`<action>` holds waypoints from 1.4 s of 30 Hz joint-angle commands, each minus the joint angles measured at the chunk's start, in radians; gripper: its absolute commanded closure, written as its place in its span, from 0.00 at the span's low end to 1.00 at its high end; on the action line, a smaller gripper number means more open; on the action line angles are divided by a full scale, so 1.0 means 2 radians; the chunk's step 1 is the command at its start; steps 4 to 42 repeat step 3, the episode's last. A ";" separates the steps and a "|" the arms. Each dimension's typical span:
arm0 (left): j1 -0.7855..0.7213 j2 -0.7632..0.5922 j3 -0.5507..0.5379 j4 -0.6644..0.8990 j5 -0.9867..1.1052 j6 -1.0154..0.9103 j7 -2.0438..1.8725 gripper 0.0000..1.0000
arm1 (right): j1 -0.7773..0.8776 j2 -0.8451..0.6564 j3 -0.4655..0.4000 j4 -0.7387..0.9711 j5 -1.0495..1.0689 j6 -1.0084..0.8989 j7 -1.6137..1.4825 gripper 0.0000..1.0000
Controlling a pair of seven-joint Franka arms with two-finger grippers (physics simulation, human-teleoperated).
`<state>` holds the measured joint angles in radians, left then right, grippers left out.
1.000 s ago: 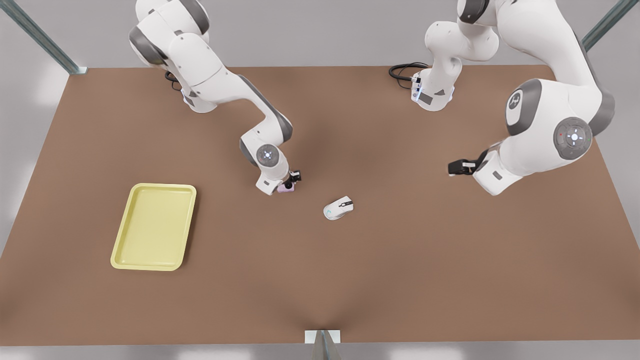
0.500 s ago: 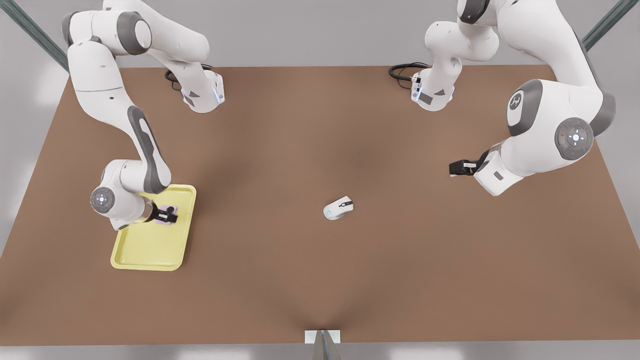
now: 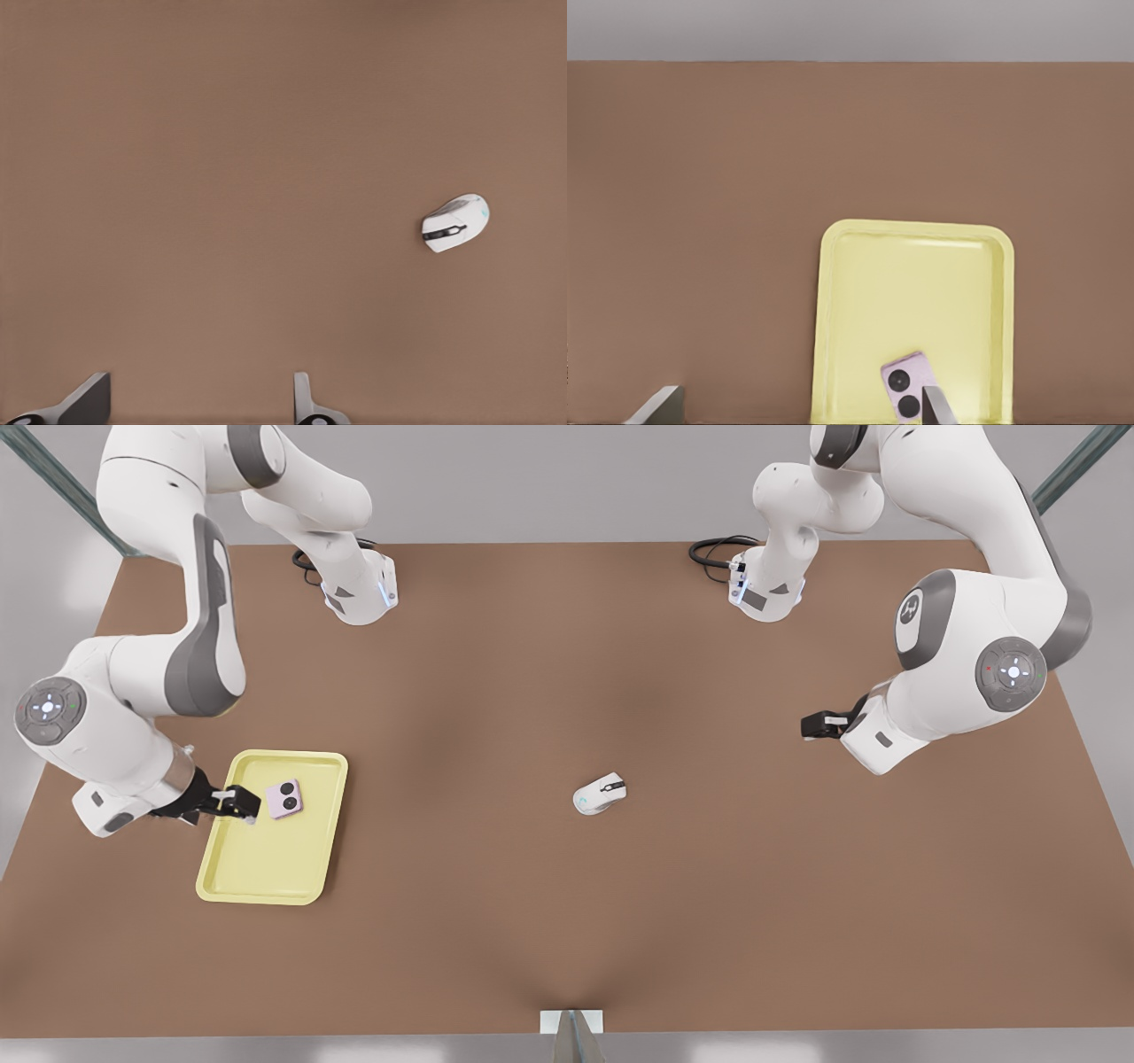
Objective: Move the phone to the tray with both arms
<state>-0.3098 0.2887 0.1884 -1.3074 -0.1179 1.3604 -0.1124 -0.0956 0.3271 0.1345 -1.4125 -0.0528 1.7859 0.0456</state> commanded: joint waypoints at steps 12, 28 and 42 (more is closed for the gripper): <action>0.000 0.000 0.000 0.000 0.001 -0.001 0.002 0.00 | 0.005 -0.010 -0.001 -0.011 0.012 -0.040 -0.013 0.00; 0.000 0.000 0.000 0.000 0.001 -0.001 0.002 0.00 | 0.005 -0.010 -0.001 -0.011 0.012 -0.040 -0.013 0.00; 0.000 0.000 0.000 0.000 0.001 -0.001 0.002 0.00 | 0.005 -0.010 -0.001 -0.011 0.012 -0.040 -0.013 0.00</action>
